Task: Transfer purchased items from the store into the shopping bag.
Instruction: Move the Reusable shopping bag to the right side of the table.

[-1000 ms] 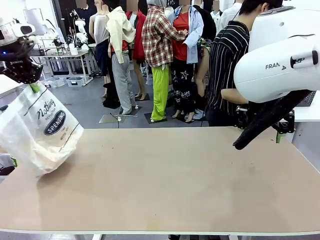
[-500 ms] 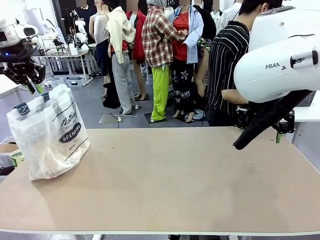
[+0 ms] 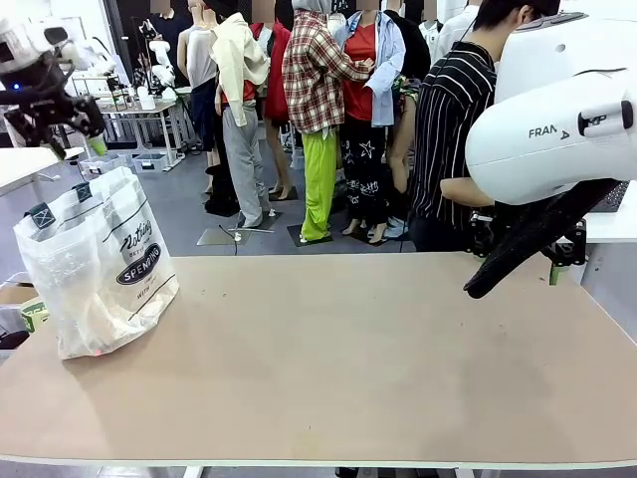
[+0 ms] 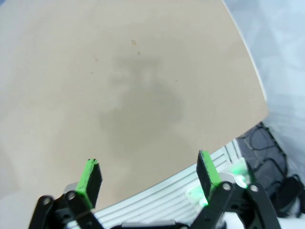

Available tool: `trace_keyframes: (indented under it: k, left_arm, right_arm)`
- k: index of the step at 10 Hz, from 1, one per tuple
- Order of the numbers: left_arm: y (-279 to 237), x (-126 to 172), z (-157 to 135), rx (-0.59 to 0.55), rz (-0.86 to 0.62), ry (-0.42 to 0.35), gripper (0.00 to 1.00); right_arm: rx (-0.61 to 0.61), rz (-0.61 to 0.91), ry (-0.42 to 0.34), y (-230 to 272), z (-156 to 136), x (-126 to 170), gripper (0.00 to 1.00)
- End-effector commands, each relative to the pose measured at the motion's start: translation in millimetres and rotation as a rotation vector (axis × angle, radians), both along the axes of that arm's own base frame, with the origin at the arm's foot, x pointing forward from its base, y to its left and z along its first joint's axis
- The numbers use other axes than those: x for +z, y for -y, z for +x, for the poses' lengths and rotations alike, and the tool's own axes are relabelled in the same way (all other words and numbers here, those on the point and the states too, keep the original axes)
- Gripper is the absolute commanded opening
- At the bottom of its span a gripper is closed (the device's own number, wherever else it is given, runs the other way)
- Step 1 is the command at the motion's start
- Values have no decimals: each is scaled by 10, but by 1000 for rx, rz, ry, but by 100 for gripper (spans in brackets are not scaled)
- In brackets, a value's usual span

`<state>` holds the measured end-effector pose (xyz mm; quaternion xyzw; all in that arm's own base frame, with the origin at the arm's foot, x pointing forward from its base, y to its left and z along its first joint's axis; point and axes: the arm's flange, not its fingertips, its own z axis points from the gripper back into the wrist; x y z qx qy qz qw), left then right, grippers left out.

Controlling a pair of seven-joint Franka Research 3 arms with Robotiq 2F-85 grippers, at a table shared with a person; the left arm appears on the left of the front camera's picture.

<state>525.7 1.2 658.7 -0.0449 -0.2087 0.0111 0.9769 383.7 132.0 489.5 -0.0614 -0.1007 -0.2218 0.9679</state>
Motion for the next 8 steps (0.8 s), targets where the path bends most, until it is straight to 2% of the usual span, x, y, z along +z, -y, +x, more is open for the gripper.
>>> trace_keyframes:
  k: [1, 3, 5, 8]
  left_arm:
    - [342, -89, -245, -70, -72, 78, 100]
    - [753, -246, -388, -140, -99, 93, 100]
    - [1173, -675, -305, -159, -64, 58, 100]
    - [1651, -1145, -431, -183, -25, 58, 100]
  right_arm:
    - [3, -11, 0, 4, -9, -10, 100]
    - [3, -11, 0, 4, -9, -10, 100]
    - [3, -11, 0, 4, -9, -10, 100]
    - [3, -11, 0, 4, -9, -10, 100]
